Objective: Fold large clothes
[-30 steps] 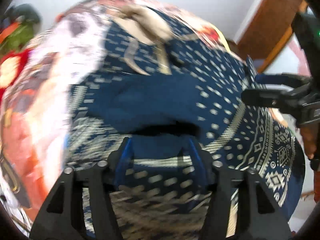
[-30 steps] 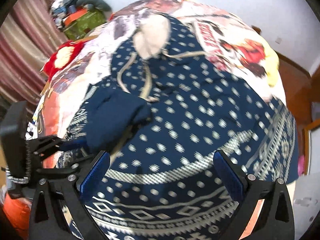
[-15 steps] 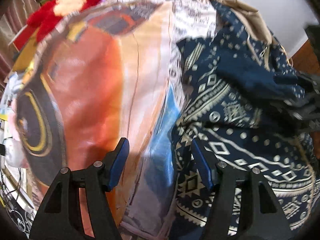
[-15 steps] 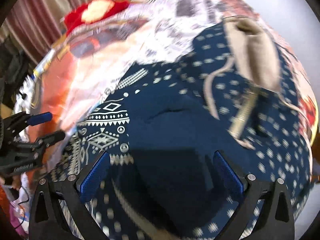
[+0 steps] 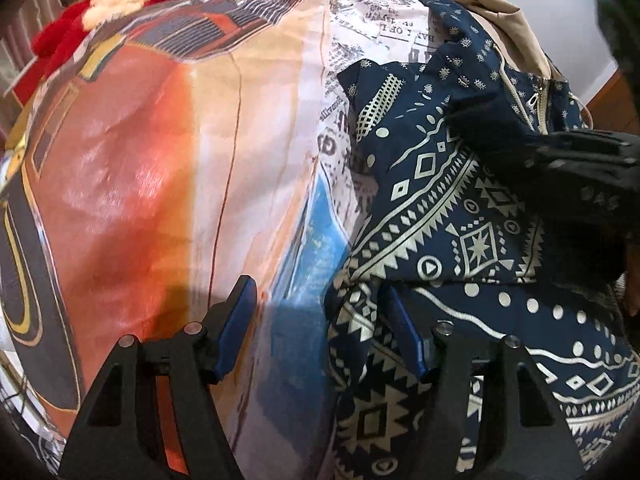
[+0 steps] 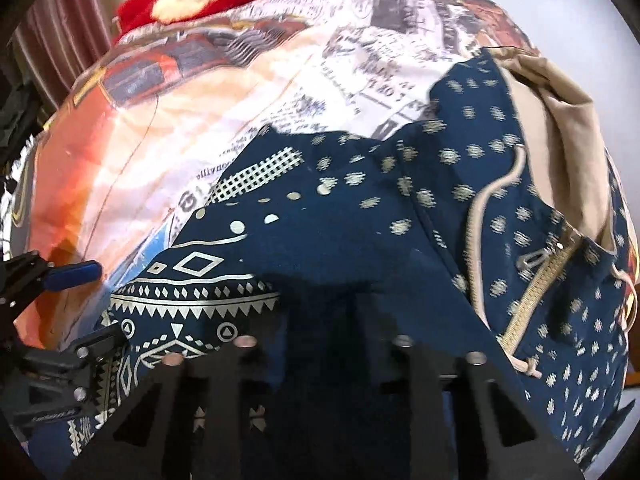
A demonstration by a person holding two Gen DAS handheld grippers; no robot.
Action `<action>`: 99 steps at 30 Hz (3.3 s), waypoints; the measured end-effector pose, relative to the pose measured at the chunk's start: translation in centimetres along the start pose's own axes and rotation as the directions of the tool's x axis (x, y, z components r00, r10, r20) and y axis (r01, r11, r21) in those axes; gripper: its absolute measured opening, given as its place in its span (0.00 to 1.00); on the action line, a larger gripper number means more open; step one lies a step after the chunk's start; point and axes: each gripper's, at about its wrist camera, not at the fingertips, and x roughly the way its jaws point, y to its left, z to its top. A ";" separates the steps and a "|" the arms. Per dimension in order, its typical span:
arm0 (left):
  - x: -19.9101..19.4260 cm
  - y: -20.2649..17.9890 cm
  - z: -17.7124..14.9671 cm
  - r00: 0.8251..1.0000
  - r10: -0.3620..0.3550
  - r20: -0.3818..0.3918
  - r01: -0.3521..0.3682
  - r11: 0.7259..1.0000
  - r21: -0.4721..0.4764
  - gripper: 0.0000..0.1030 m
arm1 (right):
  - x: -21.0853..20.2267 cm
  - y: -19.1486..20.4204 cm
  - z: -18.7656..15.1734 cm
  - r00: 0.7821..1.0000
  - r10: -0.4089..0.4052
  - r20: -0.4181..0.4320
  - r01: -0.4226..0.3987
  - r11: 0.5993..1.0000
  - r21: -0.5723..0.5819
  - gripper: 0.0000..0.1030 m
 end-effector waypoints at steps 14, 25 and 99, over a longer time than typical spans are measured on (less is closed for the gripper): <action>-1.2 -0.7 1.3 0.995 0.101 0.016 -0.100 0.994 -0.053 0.62 | -10.5 -8.3 -4.8 0.969 -0.054 0.240 0.007 0.981 0.195 0.09; -1.7 -2.0 0.3 0.972 0.231 0.035 -0.230 0.973 -0.032 0.62 | -17.4 -18.2 -12.9 0.942 -0.144 0.302 0.006 0.909 0.416 0.09; -5.2 -33.5 6.9 0.979 -0.199 -0.037 0.193 0.862 0.469 0.71 | -22.3 -27.9 -28.7 0.968 -0.056 0.244 -0.128 0.724 0.678 0.93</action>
